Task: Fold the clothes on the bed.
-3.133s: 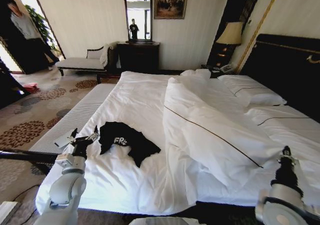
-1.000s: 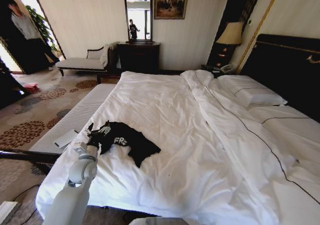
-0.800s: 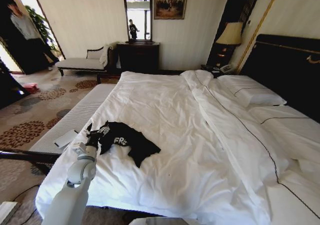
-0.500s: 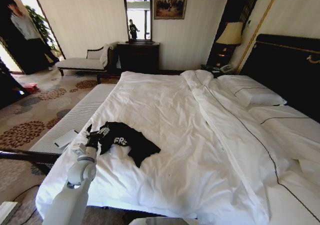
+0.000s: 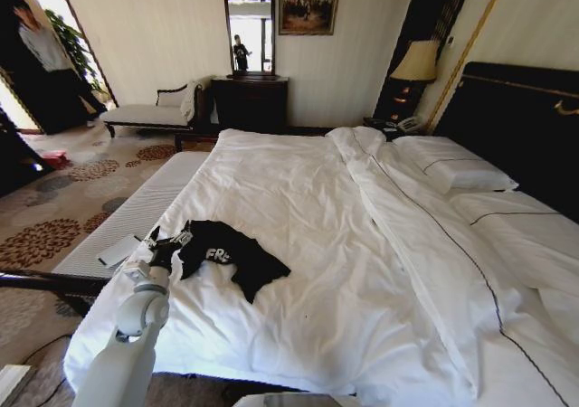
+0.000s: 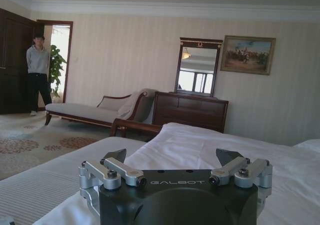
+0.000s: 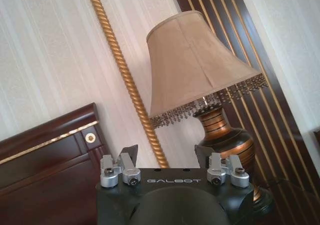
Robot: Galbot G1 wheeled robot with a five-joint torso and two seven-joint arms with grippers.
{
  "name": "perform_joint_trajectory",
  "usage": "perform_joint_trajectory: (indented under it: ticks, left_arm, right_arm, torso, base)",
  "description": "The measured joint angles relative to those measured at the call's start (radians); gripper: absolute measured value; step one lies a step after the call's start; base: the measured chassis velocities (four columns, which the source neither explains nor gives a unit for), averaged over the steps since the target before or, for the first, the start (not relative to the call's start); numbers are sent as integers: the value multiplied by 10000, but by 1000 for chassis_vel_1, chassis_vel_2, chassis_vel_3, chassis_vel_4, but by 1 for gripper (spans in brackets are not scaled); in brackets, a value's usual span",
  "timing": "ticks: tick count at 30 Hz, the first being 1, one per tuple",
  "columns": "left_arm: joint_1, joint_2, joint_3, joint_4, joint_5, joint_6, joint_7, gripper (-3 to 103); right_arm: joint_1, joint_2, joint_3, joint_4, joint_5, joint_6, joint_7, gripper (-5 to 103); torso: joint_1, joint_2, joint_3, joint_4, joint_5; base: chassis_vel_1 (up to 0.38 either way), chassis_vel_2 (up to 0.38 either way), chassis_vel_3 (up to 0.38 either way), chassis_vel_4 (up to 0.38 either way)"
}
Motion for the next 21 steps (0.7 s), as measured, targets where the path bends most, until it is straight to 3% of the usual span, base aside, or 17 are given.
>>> perform_joint_trajectory:
  ticks: [4, 7, 8, 11, 12, 13, 17, 18, 19, 21]
  left_arm:
    - [-2, -61, -23, -59, 71, 48, -14, 100]
    - [17, -77, -61, -132, 107, 89, -19, 100]
    - [64, -73, -120, -221, 111, 136, -47, 100]
    - [291, 81, -347, -595, 32, 310, -128, 100]
    - [443, 248, -524, -850, -89, 433, -176, 100]
    - [443, 248, -524, -850, -89, 433, -176, 100]
    - [945, 875, -1084, -1751, -714, 859, -368, 100]
    - [1212, 1090, -1305, -2182, -1059, 1062, -473, 100]
    - [1212, 1090, -1305, -2182, -1059, 1062, -473, 100]
    - [1657, 1319, -1577, -2867, -1527, 1319, -570, 100]
  right_arm:
    - [343, -279, -86, 222, 51, -325, 40, 80]
    - [605, -614, -317, 223, -23, -447, -123, 80]
    - [755, -899, -493, 222, -50, -467, -343, 90]
    - [1153, -1763, -1209, 208, -332, -419, -1536, 99]
    - [1329, -2207, -1592, 197, -472, -332, -2433, 100]
    - [1329, -2207, -1592, 197, -472, -332, -2433, 100]
    - [1876, -3782, -2717, -223, -665, 56, -5191, 100]
    - [2103, -4587, -3141, -596, -689, 200, -6221, 100]
    - [2103, -4587, -3141, -596, -689, 200, -6221, 100]
    - [2645, -5778, -3903, -1263, -879, 377, -7723, 100]
  torso:
    - [0, 0, 0, -3, 7]
    - [0, 0, 0, -4, 7]
    - [0, 0, -1, -3, 8]
    - [0, -1, 0, 1, 8]
    - [1, -1, 0, 0, 8]
    - [1, -1, 0, 0, 8]
    - [0, 0, -1, -3, 8]
    - [0, -1, 0, -2, 7]
    - [0, -1, 0, -2, 7]
    - [1, 0, 0, 6, 5]
  base:
    - [0, 0, 0, 0]
    - [0, 0, 0, 0]
    - [0, 0, 0, 0]
    - [0, 0, 0, 0]
    - [0, 0, 0, 0]
    - [0, 0, 0, 0]
    - [0, 0, 0, 0]
    - [0, 0, 0, 0]
    - [0, 0, 0, 0]
    - [0, 0, 0, 0]
